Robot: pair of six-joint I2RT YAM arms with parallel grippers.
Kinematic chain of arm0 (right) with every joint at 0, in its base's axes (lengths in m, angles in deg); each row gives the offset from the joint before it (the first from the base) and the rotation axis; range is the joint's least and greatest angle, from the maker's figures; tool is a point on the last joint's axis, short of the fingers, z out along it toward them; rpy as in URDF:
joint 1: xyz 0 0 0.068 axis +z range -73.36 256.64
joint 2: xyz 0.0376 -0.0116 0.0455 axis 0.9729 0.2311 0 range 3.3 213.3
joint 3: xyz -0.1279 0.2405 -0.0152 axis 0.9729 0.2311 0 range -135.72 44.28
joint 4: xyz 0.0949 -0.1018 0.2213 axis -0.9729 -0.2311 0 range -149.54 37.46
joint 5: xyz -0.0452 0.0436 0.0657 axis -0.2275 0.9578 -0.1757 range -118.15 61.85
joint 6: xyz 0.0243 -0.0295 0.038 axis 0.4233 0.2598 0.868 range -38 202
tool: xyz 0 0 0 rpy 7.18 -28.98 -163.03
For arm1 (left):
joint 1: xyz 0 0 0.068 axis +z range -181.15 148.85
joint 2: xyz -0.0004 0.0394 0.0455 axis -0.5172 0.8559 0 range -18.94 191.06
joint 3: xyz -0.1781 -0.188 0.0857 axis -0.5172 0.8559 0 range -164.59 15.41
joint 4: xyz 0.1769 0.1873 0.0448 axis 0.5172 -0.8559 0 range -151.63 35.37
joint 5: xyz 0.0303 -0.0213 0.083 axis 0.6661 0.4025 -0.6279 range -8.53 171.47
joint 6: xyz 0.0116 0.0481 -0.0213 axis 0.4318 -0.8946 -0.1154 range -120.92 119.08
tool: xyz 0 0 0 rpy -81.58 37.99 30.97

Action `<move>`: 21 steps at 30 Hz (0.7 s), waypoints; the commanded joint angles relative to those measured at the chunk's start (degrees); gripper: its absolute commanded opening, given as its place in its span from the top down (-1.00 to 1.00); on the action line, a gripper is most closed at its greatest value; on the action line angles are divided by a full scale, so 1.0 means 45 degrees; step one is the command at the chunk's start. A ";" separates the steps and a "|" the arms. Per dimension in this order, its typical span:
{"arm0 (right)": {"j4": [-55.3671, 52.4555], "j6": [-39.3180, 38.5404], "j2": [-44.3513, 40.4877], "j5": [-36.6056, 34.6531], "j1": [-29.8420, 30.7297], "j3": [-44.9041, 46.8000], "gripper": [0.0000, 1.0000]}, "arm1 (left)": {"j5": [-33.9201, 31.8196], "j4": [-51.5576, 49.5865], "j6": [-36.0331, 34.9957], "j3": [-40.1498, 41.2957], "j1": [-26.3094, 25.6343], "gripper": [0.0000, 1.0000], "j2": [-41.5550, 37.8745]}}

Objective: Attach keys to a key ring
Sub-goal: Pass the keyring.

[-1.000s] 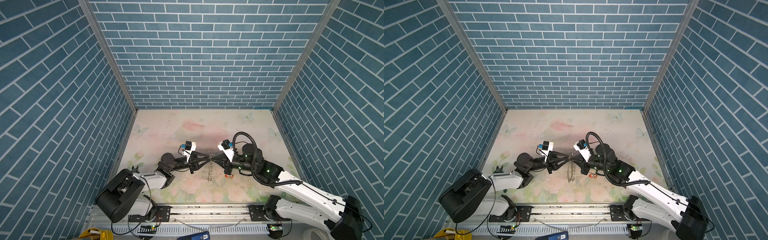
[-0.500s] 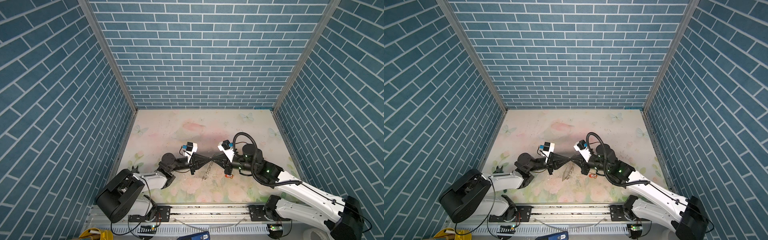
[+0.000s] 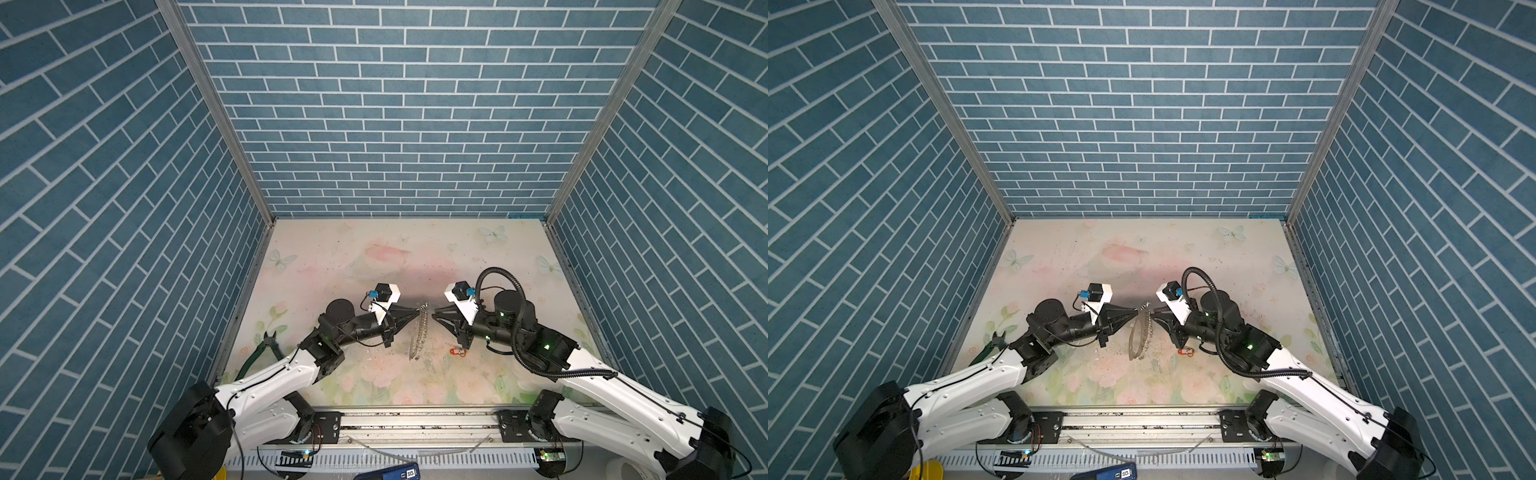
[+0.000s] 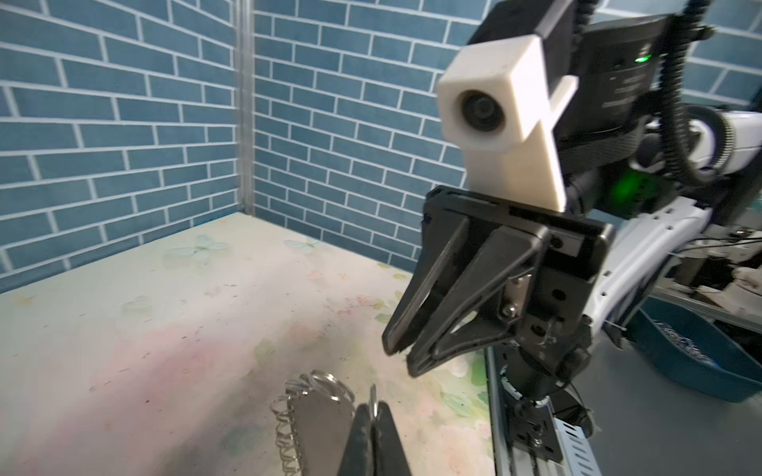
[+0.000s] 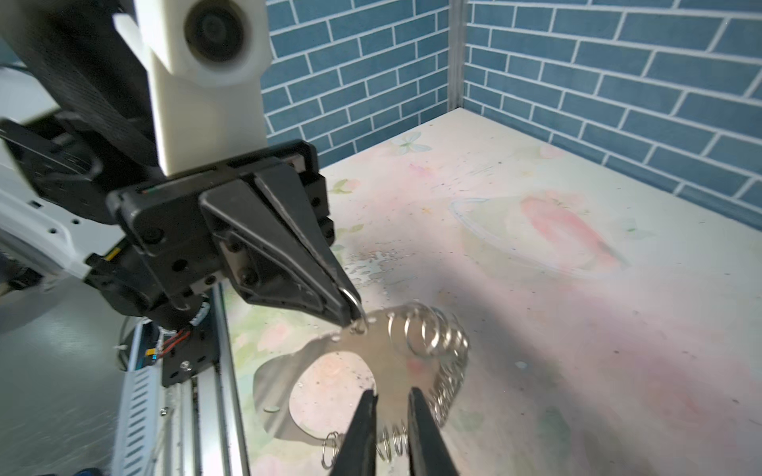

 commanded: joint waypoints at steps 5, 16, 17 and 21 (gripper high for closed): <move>-0.0362 -0.2015 -0.0901 0.0467 -0.0760 0.0643 0.62 | -0.2260 -0.6907 -0.2638 -0.3016 -0.0566 1.00 0.0061; -0.1365 -0.2491 -0.0140 0.3864 -0.1552 -0.0365 0.62 | -0.1425 -1.3517 -0.5481 -0.7417 -0.0564 1.00 0.1951; -0.1302 -0.2480 -0.0103 0.3824 -0.1557 -0.0330 0.62 | -0.1629 -1.4006 -0.5588 -0.7821 -0.0564 1.00 0.2214; -0.0904 -0.2354 -0.0015 0.3238 -0.1576 -0.0051 0.61 | -0.2205 -1.3815 -0.5791 -0.8206 -0.0506 1.00 0.2675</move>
